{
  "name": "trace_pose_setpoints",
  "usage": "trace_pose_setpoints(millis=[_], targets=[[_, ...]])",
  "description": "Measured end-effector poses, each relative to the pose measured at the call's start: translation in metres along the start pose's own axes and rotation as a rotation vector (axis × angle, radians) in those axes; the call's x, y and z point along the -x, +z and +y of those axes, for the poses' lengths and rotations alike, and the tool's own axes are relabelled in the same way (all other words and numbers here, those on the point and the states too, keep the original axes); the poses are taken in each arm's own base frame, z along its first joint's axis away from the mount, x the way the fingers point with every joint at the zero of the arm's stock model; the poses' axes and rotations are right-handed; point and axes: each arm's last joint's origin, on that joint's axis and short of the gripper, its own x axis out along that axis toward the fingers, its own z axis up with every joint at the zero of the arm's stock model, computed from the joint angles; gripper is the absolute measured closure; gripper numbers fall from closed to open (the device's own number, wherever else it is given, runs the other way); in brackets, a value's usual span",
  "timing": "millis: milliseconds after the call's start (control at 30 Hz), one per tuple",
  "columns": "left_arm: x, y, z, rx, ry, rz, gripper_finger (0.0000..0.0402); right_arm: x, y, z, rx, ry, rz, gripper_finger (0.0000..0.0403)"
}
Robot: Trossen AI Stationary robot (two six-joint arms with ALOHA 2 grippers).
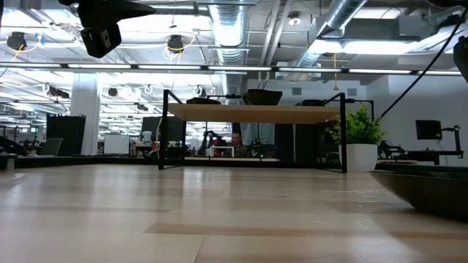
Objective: Pick & Place Mini shaped plates
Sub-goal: Stack the black leaf shaped plate on top of the black leaf shaped plate on the shelf
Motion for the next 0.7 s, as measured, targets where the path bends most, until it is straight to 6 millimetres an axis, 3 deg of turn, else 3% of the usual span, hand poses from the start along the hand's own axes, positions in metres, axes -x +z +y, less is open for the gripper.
trace_pose_setpoints(millis=[233, 700], targets=[[0.0, 0.0, 0.0, 0.0, 0.0, 0.0, 0.0253, 0.0, 0.0, 0.0006, -0.002, 0.006, -0.003, 0.0333], [0.0, 0.0, 0.0, 0.0, 0.0, 0.0, 0.0253, -0.0012, 0.0006, 0.0003, 0.034, 0.01, -0.023, 0.0261]])
